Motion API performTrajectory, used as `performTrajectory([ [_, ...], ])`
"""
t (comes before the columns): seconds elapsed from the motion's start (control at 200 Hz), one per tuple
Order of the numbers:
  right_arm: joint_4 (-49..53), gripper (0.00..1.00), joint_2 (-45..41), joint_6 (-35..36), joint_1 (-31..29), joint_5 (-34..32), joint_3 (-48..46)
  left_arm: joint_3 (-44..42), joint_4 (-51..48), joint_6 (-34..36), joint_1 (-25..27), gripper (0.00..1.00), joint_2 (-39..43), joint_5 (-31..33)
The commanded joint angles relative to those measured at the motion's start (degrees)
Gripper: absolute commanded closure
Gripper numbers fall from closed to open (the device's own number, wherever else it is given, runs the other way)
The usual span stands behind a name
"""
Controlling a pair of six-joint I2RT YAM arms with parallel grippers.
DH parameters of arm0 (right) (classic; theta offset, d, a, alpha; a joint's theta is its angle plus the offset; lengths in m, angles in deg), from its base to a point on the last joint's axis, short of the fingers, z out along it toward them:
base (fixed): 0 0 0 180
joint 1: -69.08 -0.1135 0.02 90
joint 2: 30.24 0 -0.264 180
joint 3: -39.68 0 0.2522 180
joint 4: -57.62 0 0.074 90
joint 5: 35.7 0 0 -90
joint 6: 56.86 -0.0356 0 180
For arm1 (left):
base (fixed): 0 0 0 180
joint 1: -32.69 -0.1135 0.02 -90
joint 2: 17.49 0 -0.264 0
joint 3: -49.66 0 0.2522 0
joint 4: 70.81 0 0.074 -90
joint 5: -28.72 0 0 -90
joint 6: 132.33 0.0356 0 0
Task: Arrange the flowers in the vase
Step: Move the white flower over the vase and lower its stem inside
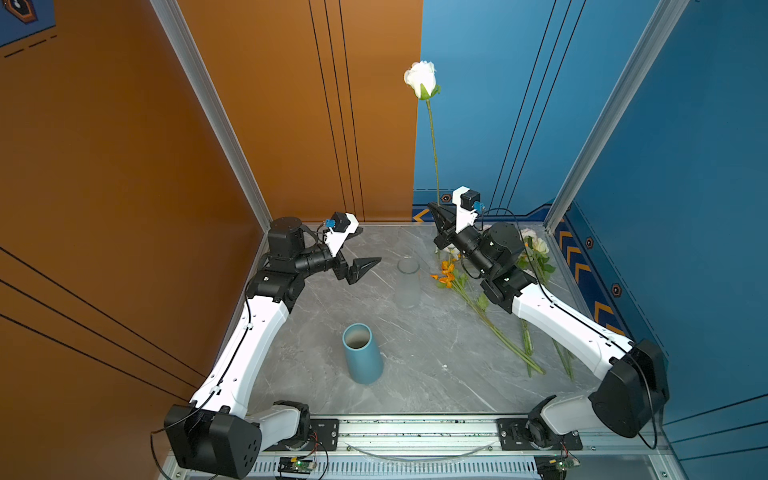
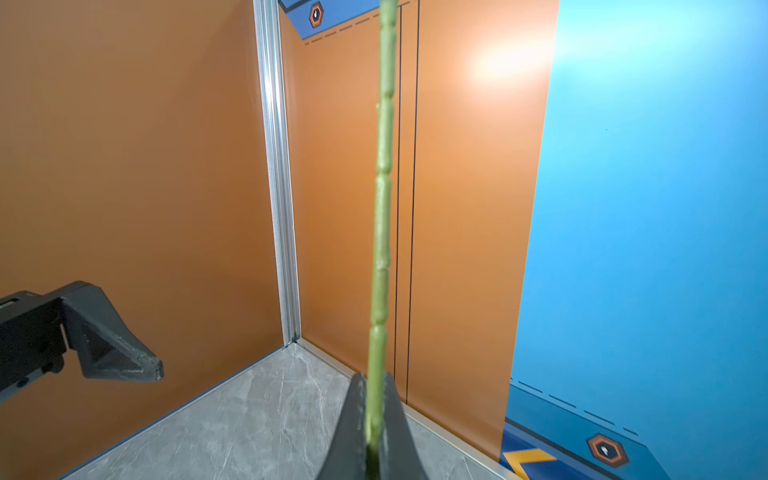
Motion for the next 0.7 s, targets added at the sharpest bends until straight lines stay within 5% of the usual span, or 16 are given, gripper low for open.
performTrajectory([
  [0.0,-10.1,1.00,3.1,-2.8,-0.9,2.0,1.2,-0.8,2.0,-1.3,-0.9,0.02,0.3,-1.4],
  [0.37,-14.1,1.00,12.6,-7.6,-3.6,3.4,6.9,-0.9,2.9,-2.3,-2.1,0.02,0.4,-1.6],
  [0.696,-15.0,1.00,13.3,-8.7,-4.9,2.9,1.6,-1.1,3.8,-3.0,-3.0,0.02,0.6,-1.8],
])
